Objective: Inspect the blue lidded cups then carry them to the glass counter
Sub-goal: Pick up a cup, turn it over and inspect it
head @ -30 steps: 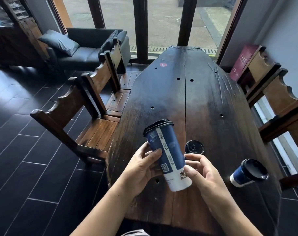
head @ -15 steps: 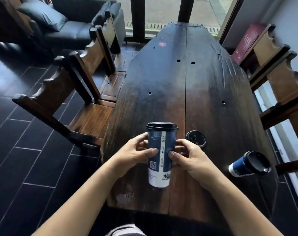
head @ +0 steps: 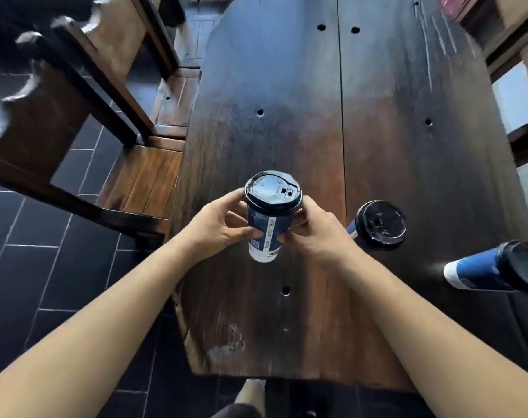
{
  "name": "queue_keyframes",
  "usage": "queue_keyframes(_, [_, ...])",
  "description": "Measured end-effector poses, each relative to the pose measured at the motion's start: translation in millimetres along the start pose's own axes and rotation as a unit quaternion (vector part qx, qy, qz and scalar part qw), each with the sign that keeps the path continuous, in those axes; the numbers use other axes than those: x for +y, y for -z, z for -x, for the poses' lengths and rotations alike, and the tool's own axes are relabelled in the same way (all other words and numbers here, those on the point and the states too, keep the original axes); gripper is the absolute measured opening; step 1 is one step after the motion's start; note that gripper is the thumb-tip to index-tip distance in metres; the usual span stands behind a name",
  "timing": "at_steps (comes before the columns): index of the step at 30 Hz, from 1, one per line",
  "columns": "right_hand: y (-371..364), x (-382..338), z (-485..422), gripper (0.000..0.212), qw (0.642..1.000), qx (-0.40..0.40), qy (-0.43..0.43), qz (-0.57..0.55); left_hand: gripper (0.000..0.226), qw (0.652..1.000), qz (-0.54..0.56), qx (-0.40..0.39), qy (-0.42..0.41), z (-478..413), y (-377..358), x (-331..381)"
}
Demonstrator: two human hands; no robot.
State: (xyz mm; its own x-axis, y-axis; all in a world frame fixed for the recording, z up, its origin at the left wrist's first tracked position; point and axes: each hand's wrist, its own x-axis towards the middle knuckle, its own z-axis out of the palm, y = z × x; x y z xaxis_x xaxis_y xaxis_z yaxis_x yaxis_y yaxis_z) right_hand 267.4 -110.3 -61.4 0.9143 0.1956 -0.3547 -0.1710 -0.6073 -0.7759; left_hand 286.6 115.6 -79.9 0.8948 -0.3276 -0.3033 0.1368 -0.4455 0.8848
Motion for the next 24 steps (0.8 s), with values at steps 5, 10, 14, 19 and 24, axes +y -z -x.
queue_keyframes(5, [-12,20,-36,0.051,1.0,0.018,0.013,0.017,0.076,0.999,-0.02,0.015,-0.03,-30,0,-28])
queue_keyframes(10, [-21,30,-59,0.048,0.997,0.042,0.057,0.044,0.079,0.999,-0.012,0.023,-0.041,-50,2,-46])
queue_keyframes(14, [-29,35,-71,0.047,0.996,0.046,0.067,0.044,0.08,0.999,-0.004,0.028,-0.043,-58,4,-60])
queue_keyframes(19, [-37,43,-73,0.043,0.994,0.058,0.072,0.051,0.077,0.999,0.014,0.027,-0.033,-57,0,-67])
queue_keyframes(24, [-39,49,-72,0.039,0.994,0.064,0.068,0.054,0.079,0.999,0.019,0.024,-0.025,-56,-5,-68])
